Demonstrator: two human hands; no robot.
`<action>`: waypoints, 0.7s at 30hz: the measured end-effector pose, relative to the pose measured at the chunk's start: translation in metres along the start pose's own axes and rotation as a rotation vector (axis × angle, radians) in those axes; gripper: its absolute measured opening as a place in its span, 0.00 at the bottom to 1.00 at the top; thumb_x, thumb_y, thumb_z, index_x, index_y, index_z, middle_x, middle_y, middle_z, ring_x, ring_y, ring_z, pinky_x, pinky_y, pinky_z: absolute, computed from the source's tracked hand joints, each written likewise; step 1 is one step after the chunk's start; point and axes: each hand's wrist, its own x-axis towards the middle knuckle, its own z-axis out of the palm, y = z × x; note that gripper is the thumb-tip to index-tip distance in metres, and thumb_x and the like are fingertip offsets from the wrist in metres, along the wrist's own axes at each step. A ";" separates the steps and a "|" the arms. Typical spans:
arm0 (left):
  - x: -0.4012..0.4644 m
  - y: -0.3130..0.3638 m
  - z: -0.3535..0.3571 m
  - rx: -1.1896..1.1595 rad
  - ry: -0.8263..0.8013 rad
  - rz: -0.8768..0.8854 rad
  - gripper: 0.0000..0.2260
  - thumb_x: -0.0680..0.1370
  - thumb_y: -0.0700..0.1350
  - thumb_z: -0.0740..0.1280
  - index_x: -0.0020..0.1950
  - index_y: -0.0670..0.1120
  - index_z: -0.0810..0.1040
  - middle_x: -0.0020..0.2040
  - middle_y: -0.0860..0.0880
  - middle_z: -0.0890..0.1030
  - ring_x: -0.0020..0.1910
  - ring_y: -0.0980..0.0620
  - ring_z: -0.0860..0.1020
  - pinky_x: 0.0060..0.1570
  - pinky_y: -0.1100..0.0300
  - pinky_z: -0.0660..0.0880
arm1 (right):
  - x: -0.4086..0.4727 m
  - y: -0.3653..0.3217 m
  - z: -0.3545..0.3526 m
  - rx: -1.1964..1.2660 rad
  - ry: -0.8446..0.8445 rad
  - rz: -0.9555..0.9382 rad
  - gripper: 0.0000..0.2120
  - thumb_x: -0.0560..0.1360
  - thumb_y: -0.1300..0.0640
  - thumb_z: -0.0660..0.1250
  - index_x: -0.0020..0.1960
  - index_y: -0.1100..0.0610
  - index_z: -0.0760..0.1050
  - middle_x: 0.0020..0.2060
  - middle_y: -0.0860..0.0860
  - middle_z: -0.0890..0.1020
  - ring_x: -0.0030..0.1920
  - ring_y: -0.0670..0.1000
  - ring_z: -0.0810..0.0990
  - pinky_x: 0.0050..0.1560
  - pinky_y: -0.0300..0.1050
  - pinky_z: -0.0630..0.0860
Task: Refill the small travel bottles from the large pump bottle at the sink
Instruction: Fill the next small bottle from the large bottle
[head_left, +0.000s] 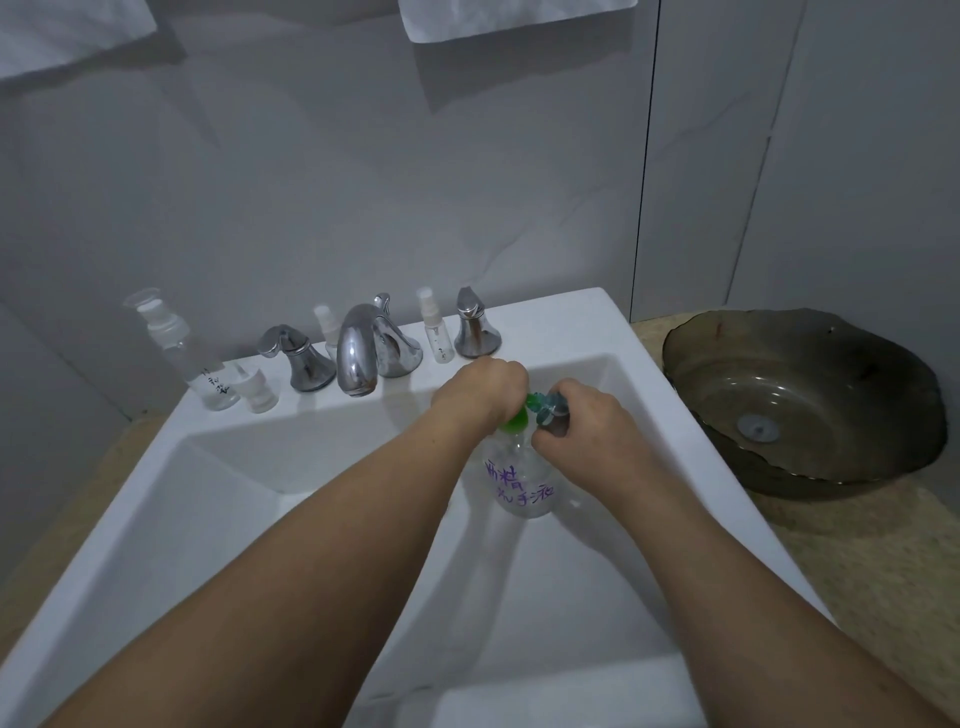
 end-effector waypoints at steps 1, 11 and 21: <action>0.000 0.001 -0.002 -0.053 -0.036 -0.034 0.11 0.77 0.32 0.55 0.55 0.36 0.74 0.48 0.36 0.80 0.42 0.40 0.80 0.45 0.51 0.79 | 0.000 0.000 -0.001 0.002 -0.001 -0.003 0.08 0.69 0.56 0.67 0.47 0.56 0.73 0.41 0.51 0.76 0.43 0.54 0.74 0.40 0.46 0.69; 0.004 0.001 -0.014 -0.378 -0.258 -0.187 0.18 0.77 0.44 0.49 0.51 0.37 0.75 0.46 0.36 0.81 0.41 0.38 0.80 0.48 0.51 0.79 | 0.000 -0.001 0.000 0.061 0.075 -0.014 0.09 0.68 0.55 0.68 0.45 0.56 0.73 0.39 0.52 0.78 0.41 0.55 0.76 0.40 0.47 0.73; 0.009 0.004 -0.006 -0.236 -0.195 -0.102 0.13 0.78 0.34 0.52 0.50 0.32 0.75 0.45 0.31 0.81 0.39 0.36 0.82 0.45 0.46 0.82 | 0.001 -0.002 -0.001 0.045 0.039 -0.010 0.09 0.69 0.54 0.68 0.46 0.56 0.73 0.41 0.51 0.77 0.41 0.53 0.76 0.40 0.47 0.73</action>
